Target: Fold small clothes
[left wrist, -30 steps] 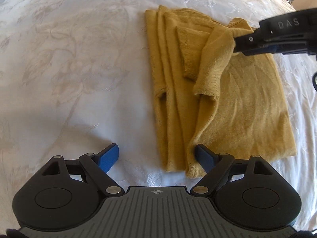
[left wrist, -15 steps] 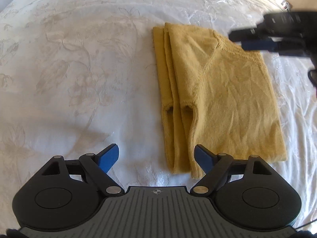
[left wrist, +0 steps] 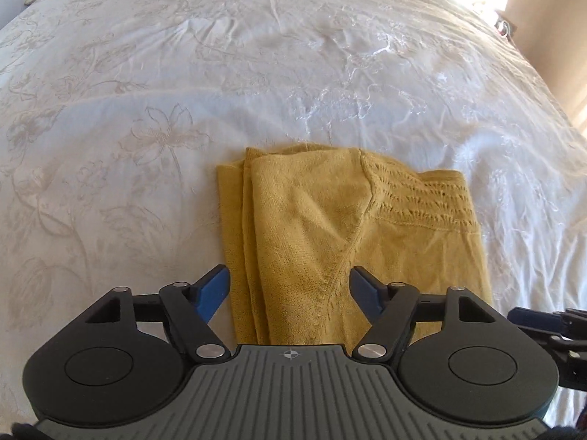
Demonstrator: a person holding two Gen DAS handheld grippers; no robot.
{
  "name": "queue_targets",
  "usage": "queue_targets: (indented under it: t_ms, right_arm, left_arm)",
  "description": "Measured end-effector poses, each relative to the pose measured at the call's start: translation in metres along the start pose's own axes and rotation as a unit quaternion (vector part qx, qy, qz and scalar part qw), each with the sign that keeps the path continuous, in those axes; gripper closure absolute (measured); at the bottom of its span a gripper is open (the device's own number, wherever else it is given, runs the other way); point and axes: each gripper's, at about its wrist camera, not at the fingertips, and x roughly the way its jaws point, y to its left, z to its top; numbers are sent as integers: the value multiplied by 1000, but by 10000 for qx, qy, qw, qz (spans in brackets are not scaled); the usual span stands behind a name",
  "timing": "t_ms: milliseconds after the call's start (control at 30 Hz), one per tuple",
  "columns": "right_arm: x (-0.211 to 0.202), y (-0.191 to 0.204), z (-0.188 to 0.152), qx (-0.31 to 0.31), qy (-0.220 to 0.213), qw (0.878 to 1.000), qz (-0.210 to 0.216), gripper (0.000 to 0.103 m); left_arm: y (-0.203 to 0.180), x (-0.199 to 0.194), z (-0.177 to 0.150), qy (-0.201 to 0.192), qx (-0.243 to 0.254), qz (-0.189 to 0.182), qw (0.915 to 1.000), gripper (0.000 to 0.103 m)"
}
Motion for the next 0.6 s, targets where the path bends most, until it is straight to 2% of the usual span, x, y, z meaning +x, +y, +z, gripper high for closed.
queue_targets:
  t_ms: [33,67,100,167,200,267,367,500,600]
  right_arm:
    - [1,0,-1,24,-3,10000,22,49]
    - [1,0,-2,35,-9,10000,40,49]
    - [1,0,-3,40,-17,10000,63,49]
    - [2,0,-4,40,-28,9999,101,49]
    - [3,0,-4,44,-30,9999,117,49]
    - [4,0,-4,51,-35,9999,155,49]
    - [7,3,-2,-6,-29,9999,167,49]
    - [6,3,0,-40,-46,9998,173,49]
    - [4,2,0,-115,-59,9998,141,49]
  left_arm:
    - [0,4,0,74,-42,-23,10000,38]
    - [4,6,-1,134,-115,-38,9998,50]
    - [5,7,-2,127,-169,-35,9998,56]
    - [6,4,-4,-32,-220,-25,9997,87]
    - [6,0,-5,-141,-175,-15,9997,91]
    - [6,-7,-7,-289,3,-38,9996,93]
    - [7,-9,-9,-304,310,161,9989,95]
    - [24,-6,-10,-255,-3,262,9993,97]
    - [22,-4,-9,-260,154,422,9987,97]
